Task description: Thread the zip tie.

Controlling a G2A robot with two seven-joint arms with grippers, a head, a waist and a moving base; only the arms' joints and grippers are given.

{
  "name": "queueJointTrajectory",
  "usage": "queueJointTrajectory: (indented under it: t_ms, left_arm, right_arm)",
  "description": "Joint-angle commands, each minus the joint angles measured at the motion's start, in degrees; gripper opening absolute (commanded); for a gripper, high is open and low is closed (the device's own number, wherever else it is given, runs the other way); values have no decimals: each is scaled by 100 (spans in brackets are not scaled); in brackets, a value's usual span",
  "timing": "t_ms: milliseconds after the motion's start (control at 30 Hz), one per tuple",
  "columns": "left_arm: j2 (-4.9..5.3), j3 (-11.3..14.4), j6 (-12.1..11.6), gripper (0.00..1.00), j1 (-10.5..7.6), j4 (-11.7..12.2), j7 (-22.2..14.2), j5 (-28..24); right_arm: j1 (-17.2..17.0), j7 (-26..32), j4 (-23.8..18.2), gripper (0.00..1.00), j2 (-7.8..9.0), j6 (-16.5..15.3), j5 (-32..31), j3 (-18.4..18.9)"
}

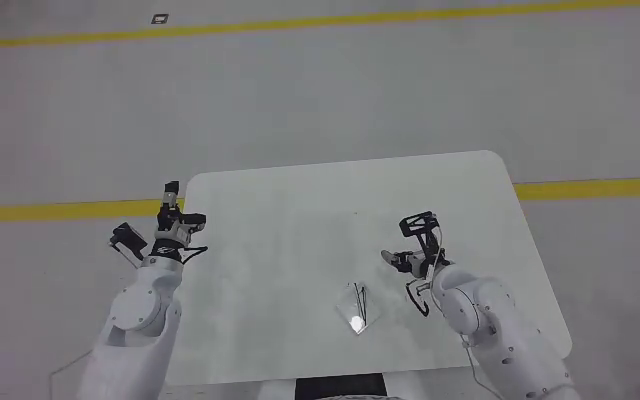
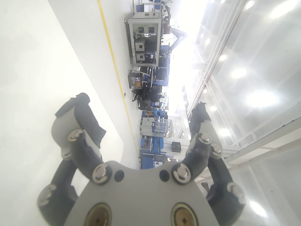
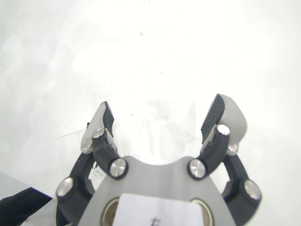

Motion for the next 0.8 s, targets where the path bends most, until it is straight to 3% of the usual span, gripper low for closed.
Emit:
queueJointTrajectory:
  t_ms: [0, 267, 367, 700, 767]
  left_arm:
    - [0, 0, 0, 100, 0, 0, 0, 0]
    - [0, 0, 0, 100, 0, 0, 0, 0]
    - [0, 0, 0, 100, 0, 0, 0, 0]
    - [0, 0, 0, 100, 0, 0, 0, 0]
    - [0, 0, 0, 100, 0, 0, 0, 0]
  right_arm:
    - [-54, -72, -40, 100, 8, -44, -409, -97]
    - [-180, 654, -331, 100, -37, 251, -1855, -815]
    - [-119, 902, -357, 100, -73, 157, -1961, -1045]
    - [-111, 917, -361, 100, -76, 138, -1961, -1062]
    - [-100, 857, -451, 100, -71, -94, -1919, -1091]
